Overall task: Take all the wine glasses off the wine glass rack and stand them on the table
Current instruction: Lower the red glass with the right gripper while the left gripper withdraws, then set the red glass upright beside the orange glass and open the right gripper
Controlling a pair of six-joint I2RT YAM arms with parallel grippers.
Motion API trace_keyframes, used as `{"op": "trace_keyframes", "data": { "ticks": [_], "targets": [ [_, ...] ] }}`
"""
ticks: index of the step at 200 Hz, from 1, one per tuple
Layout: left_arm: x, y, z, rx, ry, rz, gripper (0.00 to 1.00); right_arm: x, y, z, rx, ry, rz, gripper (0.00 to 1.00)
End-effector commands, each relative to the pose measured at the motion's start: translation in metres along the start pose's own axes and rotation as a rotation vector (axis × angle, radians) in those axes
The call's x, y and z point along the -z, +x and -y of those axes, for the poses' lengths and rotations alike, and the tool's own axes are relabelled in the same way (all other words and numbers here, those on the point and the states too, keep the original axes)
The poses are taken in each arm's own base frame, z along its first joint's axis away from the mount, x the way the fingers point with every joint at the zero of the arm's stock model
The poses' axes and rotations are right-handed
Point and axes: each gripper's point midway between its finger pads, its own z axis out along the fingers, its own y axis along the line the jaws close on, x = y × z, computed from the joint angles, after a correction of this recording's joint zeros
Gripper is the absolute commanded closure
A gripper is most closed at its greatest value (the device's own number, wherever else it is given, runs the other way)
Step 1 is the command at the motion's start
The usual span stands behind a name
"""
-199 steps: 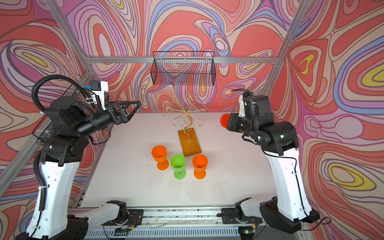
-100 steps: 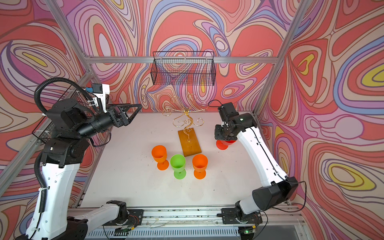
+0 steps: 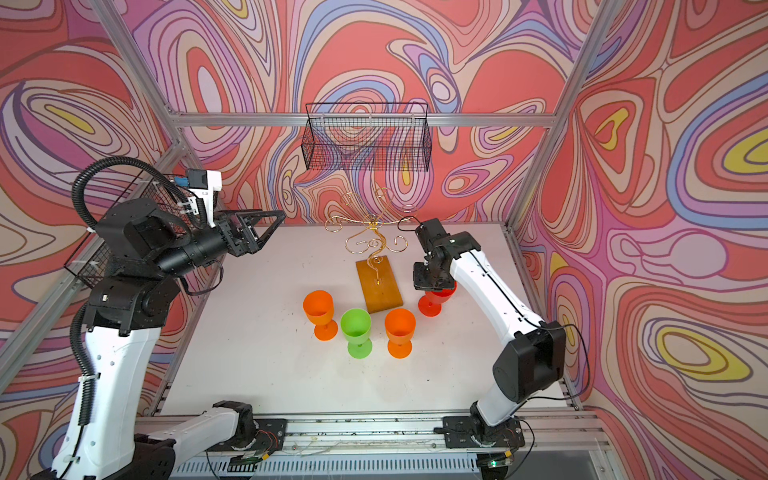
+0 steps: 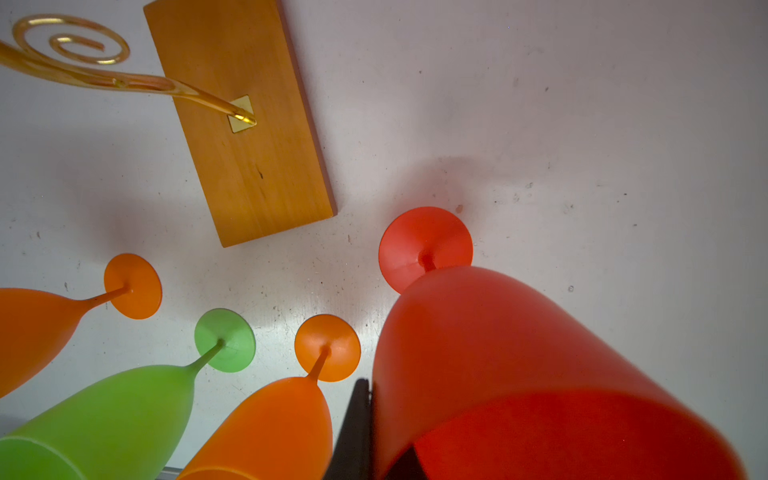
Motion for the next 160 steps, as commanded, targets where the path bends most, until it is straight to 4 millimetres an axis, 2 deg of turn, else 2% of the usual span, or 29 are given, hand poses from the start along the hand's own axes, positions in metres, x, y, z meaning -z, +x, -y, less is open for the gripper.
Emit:
{"op": "trace_keyframes", "data": {
  "ticks": [1, 93, 160],
  "targets": [
    [0.004, 0.003, 0.006, -0.015, 0.021, -0.008, 0.0, -0.012, -0.003, -0.01, 0.005, -0.005, 0.003, 1.0],
    [0.008, 0.004, 0.008, -0.028, 0.021, -0.014, 0.0, -0.043, 0.003, -0.015, 0.009, 0.012, -0.056, 1.0],
    [0.008, 0.006, 0.007, -0.027, 0.017, -0.019, 0.0, -0.053, 0.007, -0.019, 0.004, 0.016, -0.08, 1.0]
  ]
}}
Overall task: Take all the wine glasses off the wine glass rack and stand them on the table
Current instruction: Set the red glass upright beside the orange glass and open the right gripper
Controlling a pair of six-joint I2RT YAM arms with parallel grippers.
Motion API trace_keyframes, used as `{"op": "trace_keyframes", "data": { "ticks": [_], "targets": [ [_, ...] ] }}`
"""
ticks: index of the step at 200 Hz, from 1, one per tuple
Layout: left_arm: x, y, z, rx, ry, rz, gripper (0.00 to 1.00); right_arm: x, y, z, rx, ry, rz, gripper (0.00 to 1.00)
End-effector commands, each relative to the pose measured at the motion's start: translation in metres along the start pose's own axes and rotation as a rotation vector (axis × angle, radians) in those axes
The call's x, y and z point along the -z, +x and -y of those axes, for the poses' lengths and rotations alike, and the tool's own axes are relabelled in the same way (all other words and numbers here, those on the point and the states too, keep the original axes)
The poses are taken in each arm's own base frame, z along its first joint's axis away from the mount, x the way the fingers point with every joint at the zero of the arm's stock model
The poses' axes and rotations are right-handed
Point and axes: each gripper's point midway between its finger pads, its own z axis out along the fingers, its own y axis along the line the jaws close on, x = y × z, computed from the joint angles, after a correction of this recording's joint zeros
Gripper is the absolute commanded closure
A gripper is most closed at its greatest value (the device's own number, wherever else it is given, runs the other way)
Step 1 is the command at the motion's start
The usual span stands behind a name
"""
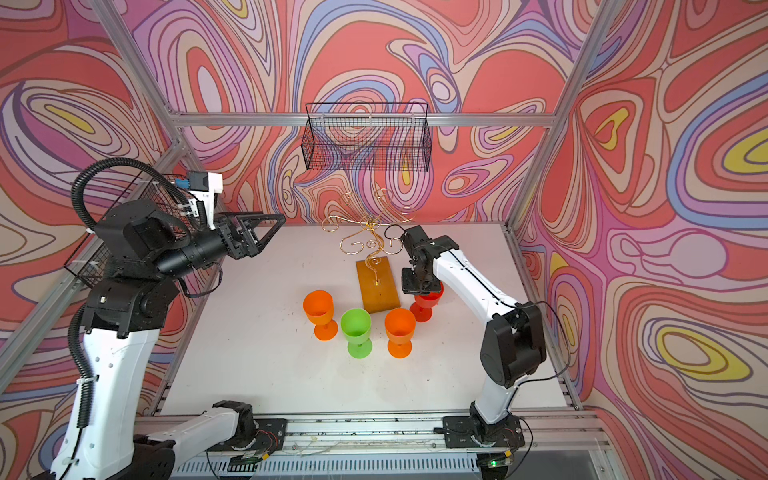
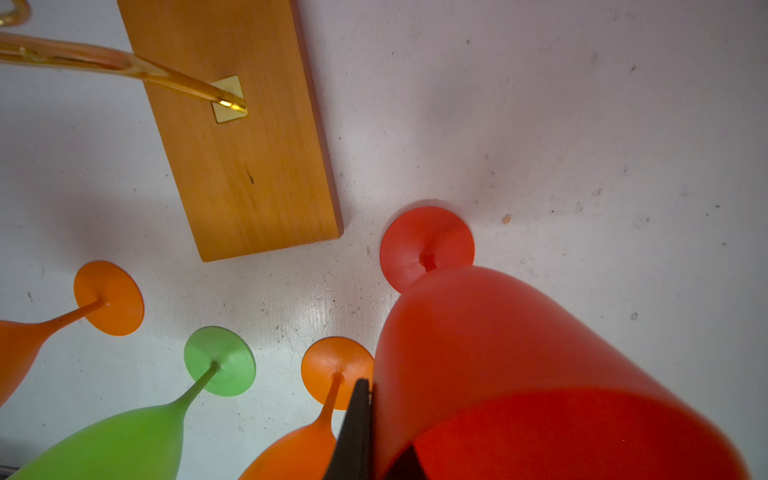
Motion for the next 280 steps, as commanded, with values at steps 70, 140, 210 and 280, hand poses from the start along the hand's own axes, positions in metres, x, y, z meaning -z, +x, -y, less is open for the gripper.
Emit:
{"op": "trace_keyframes", "data": {
  "ticks": [70, 140, 210, 280],
  "targets": [
    [0.005, 0.003, 0.005, -0.023, 0.017, -0.006, 0.0, 0.008, 0.0, 0.001, -0.028, 0.005, 0.041, 0.56],
    [0.005, 0.002, 0.006, -0.024, 0.017, -0.004, 0.0, 0.039, -0.006, 0.003, -0.059, -0.011, 0.135, 0.49],
    [0.006, 0.001, 0.007, -0.031, 0.015, -0.007, 0.0, 0.077, -0.016, 0.018, -0.095, 0.032, 0.262, 0.48],
    [0.005, 0.006, -0.021, -0.065, -0.13, -0.015, 0.0, 0.151, -0.011, 0.055, -0.143, 0.154, 0.421, 0.48]
  ]
}}
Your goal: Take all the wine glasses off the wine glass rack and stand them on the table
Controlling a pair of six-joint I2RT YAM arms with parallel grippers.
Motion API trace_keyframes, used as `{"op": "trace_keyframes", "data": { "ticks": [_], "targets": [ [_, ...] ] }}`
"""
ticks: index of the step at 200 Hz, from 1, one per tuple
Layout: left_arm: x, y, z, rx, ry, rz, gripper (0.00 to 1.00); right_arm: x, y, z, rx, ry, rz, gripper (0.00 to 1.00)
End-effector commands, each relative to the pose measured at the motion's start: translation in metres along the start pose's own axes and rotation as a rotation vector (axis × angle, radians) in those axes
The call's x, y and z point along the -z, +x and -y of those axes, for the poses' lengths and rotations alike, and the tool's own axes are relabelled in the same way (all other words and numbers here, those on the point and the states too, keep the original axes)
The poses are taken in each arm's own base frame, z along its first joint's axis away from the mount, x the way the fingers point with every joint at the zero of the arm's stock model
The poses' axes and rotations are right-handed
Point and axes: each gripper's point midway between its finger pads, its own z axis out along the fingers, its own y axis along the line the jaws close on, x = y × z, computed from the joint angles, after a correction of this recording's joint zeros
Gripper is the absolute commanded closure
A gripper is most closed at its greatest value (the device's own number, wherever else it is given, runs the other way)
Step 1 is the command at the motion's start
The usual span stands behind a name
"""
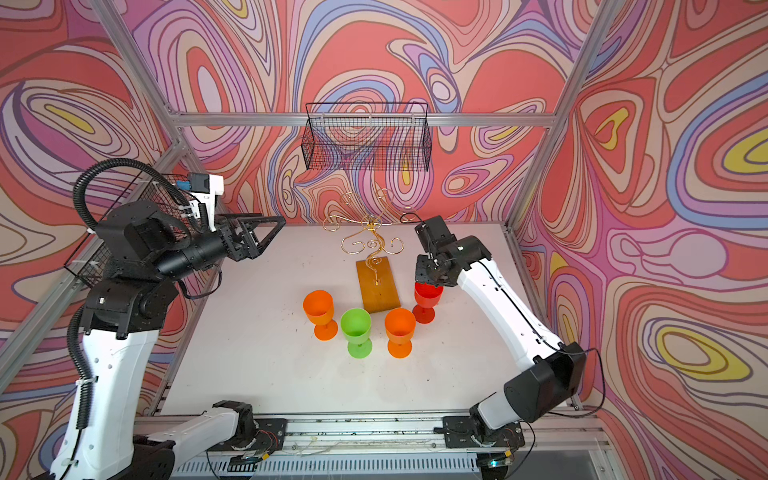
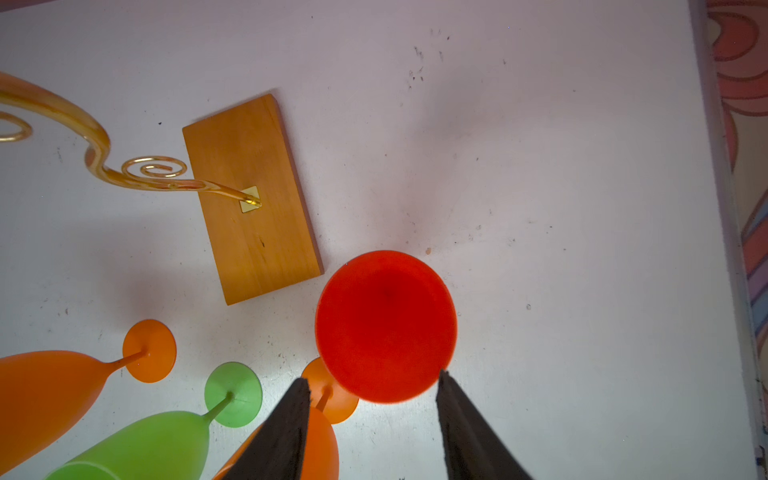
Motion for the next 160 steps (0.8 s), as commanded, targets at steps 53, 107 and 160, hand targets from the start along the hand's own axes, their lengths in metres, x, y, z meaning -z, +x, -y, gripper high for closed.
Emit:
{"op": "trace_keyframes", "data": {
  "ticks": [53, 107, 160],
  "targets": [
    [0.014, 0.018, -0.093, -0.154, -0.476, 0.01, 0.0, 0.102, -0.038, 0.064, -0.097, 0.109, 0.468, 0.47],
    [0.028, 0.046, -0.174, -0.311, -0.814, 0.13, 0.0, 0.117, -0.048, 0.075, -0.046, 0.08, 0.809, 0.45],
    [0.003, 0.091, -0.23, -0.314, -0.914, 0.1, 0.0, 0.099, -0.056, 0.069, 0.006, 0.09, 1.018, 0.44]
  ]
}}
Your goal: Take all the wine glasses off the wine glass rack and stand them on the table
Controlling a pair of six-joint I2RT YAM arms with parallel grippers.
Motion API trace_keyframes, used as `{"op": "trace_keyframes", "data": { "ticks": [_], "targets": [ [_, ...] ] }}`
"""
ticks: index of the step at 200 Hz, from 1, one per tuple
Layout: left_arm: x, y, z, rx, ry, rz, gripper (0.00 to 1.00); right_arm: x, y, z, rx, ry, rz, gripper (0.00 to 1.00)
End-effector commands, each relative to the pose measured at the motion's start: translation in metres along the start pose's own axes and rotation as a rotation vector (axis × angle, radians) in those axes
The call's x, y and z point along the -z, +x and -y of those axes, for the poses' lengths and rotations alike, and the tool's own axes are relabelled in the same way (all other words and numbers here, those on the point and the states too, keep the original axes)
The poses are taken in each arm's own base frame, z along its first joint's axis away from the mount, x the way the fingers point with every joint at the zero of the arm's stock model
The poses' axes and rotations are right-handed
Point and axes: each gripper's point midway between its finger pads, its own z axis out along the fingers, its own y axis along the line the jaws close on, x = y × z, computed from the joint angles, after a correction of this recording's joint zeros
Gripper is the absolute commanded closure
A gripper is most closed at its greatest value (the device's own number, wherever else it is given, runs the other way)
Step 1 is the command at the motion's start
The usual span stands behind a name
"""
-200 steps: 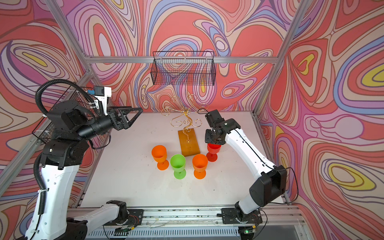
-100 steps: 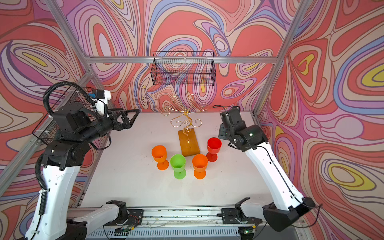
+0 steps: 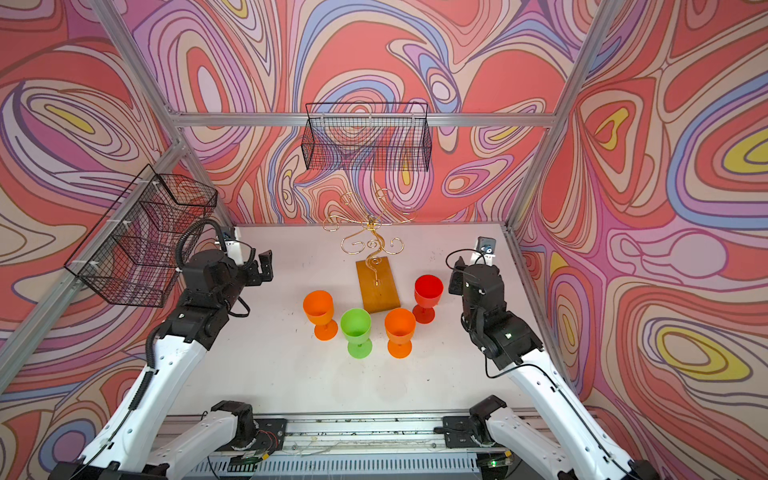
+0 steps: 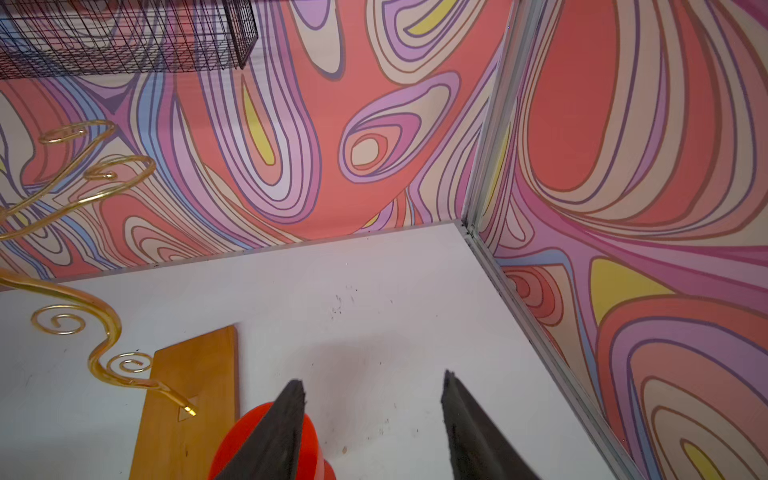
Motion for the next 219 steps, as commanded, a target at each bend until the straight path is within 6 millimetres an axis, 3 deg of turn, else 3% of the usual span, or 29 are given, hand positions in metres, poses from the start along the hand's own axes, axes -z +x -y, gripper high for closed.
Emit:
{"op": "trace_keyframes", "data": {
  "ticks": [1, 52, 99, 148, 156, 181, 219],
  "targets": [
    [-0.016, -0.012, -0.012, -0.009, -0.092, 0.089, 0.0, -0.001, -0.038, -0.001, -0.014, 0.014, 0.209, 0.44],
    [-0.065, 0.082, -0.013, 0.009, -0.133, -0.003, 0.0, -0.04, -0.011, -0.009, 0.115, 0.107, 0.22, 0.44],
    [-0.09, 0.133, -0.001, 0.008, -0.079, -0.032, 0.0, -0.066, 0.008, -0.002, 0.184, 0.172, 0.214, 0.43],
    [-0.102, 0.123, 0.001, 0.002, -0.066, 0.011, 0.0, -0.083, 0.048, 0.023, 0.095, 0.166, 0.159, 0.41],
    [-0.104, 0.126, 0.003, -0.012, -0.056, -0.011, 0.04, -0.087, 0.052, 0.025, 0.095, 0.168, 0.146, 0.41],
    [-0.097, 0.137, 0.001, -0.02, -0.061, -0.071, 0.09, -0.094, 0.057, 0.021, 0.099, 0.153, 0.107, 0.41],
    [-0.094, 0.146, -0.006, -0.084, -0.095, -0.102, 0.08, -0.106, 0.074, 0.016, 0.097, 0.128, 0.075, 0.41]
  ]
}}
